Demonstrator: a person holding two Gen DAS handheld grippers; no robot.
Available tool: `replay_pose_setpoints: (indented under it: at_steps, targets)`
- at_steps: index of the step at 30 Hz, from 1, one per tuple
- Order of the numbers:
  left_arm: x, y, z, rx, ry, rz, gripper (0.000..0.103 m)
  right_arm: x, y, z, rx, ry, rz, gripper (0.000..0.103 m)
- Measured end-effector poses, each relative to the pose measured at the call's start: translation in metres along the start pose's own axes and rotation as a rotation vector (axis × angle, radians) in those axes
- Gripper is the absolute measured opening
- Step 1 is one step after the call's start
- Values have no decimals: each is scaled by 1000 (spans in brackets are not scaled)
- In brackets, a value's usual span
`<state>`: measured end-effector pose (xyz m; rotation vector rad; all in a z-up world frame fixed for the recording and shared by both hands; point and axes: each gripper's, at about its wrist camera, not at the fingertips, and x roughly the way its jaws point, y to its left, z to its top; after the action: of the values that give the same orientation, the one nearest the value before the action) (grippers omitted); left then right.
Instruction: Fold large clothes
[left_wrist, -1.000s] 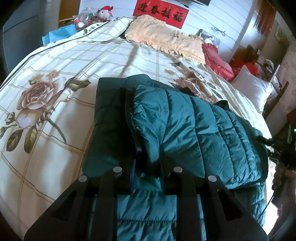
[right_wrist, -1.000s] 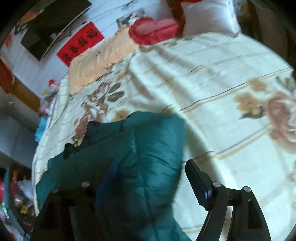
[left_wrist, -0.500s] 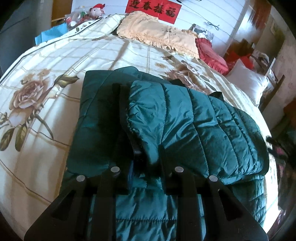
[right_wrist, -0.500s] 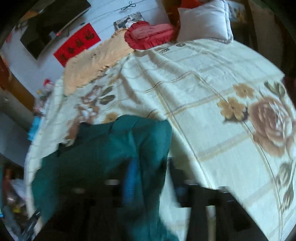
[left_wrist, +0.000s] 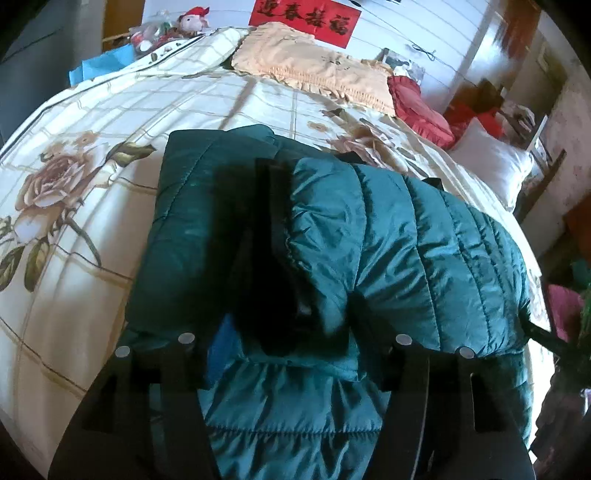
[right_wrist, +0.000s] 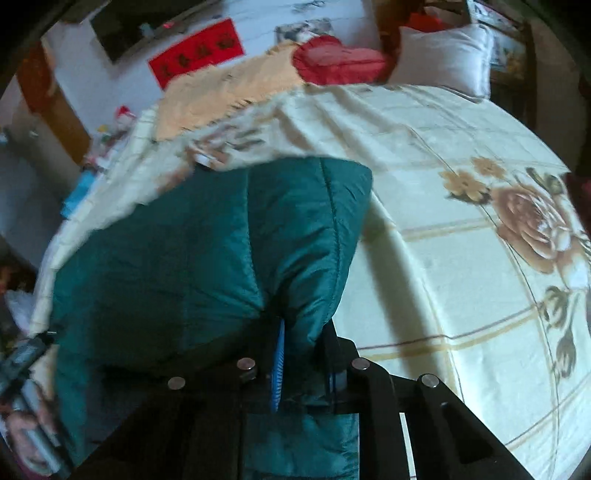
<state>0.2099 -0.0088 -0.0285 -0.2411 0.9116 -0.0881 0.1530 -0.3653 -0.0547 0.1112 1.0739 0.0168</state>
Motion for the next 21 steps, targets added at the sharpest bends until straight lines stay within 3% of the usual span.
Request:
replay_pose_setpoints:
  at_steps: [3,6,9,12,16,21]
  targets:
    - [-8,3,2,12,9,17,60,-9,-3,4,50,-1,36,20]
    - [-25,13,8,-7,-14,16,60,-32,-2,8,64,-43,38,48]
    - [-45,19,14,-29,-73,13,60,-55,16,13,3,-120,29,49]
    - [-56,11,23,-19,-126,9,60,-61,39,20,-67,-150,78,55]
    - [-41,-5,29,11,-118,42,60,-40,74,32,-176,-159,58,58]
    - [7,-14,31,58,-55,152,60,1,90,44,-217,-161,-13,58]
